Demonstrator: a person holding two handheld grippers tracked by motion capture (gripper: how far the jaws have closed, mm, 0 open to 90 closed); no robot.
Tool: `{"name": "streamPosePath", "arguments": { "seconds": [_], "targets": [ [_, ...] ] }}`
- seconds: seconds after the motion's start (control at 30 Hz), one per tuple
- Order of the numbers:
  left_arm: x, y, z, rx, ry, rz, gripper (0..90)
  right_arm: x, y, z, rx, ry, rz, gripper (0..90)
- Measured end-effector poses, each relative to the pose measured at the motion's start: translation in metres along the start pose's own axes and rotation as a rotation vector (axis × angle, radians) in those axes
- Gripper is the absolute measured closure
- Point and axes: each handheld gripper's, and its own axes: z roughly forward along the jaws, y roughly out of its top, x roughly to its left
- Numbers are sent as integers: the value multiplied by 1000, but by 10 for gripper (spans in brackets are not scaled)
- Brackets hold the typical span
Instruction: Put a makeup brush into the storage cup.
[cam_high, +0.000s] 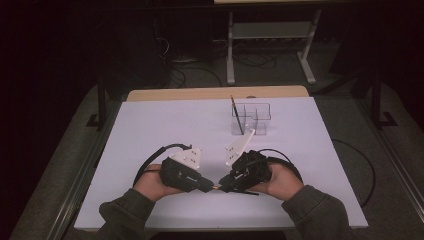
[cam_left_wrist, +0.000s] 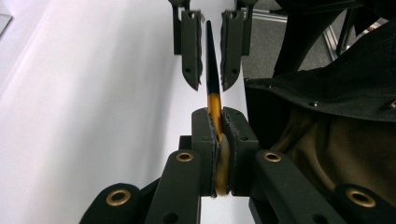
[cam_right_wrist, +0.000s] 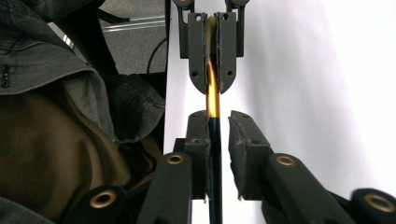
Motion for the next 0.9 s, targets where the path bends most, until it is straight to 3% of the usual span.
{"name": "streamPosePath", "arguments": {
  "seconds": [0.23, 0.47, 0.77, 0.9],
  "targets": [
    [1, 3, 2, 21, 2, 5, 838, 0, 2, 4, 48, 5, -27, 744],
    [0, 6, 4, 35, 0, 15, 838, 0, 4, 12, 76, 7, -25, 763],
    [1, 6, 5, 41, -8, 14, 836, -2, 3, 19, 80, 27, -25, 824],
    [2, 5, 4, 26, 4, -2, 779, -4, 0, 19, 64, 37, -16, 827]
  ]
}}
